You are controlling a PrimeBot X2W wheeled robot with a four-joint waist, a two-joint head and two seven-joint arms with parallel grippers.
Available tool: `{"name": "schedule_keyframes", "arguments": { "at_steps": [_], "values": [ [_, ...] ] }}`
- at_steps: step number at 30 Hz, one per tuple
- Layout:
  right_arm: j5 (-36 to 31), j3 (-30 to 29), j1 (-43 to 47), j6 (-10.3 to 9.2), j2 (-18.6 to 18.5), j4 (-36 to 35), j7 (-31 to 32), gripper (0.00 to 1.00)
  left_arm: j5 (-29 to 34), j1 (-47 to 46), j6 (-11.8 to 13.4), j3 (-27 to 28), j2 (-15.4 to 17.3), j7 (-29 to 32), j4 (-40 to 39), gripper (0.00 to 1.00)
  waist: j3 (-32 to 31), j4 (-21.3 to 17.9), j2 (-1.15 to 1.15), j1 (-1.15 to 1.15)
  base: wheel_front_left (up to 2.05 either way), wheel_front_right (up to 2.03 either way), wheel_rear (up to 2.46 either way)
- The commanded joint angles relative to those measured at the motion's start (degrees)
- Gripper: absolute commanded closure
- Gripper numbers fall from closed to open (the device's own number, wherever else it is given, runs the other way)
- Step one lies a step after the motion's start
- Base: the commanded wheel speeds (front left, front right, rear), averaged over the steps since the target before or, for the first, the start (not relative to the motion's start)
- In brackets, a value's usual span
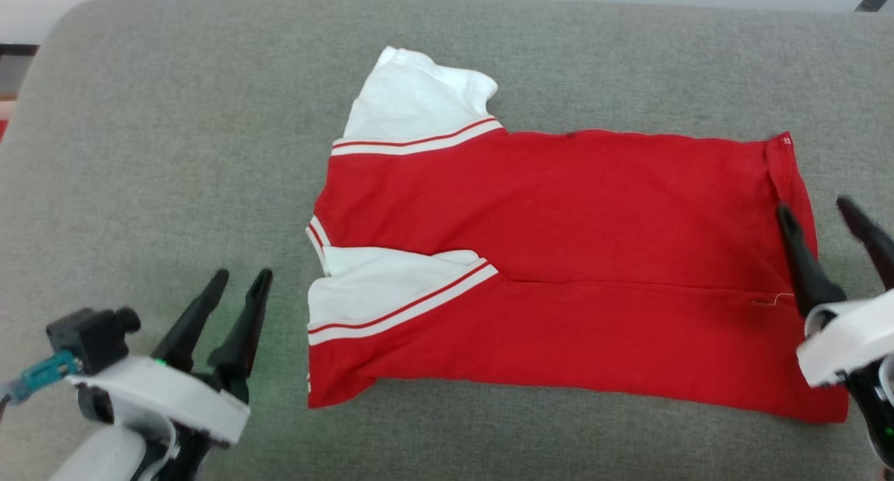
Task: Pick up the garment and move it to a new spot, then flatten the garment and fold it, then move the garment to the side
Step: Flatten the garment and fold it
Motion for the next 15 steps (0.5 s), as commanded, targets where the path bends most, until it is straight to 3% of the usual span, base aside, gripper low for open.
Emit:
{"name": "schedule_keyframes", "arguments": {
  "at_steps": [1,5,9,15],
  "values": [
    [-1.1,-0.3,-1.5,0.02,0.8,0.7,-2.3,0.0,1.0,-1.1,-0.5,1.0,-1.3,-0.4,0.7,0.0,0.4,-0.5,0.0,0.0,0.0,0.0,0.0],
    [-4.3,1.5,-4.5,0.02,2.2,3.5,-9.9,0.0,5.7,-5.6,-0.9,4.3,-3.7,-0.9,3.8,0.0,1.6,-2.6,0.0,0.0,0.0,0.0,0.0],
    [-6.1,2.7,-7.1,0.02,4.1,5.1,-14.6,0.0,9.6,-14.6,-2.5,4.8,-2.9,-0.3,7.2,0.0,3.3,-5.9,0.0,0.0,0.0,0.0,0.0],
    [-6.7,4.2,-8.1,0.01,7.3,6.0,-18.6,0.0,13.2,-31.2,-4.9,3.7,-0.5,5.7,15.0,0.0,5.7,-12.6,0.0,0.0,0.0,0.0,0.0]
  ]
}}
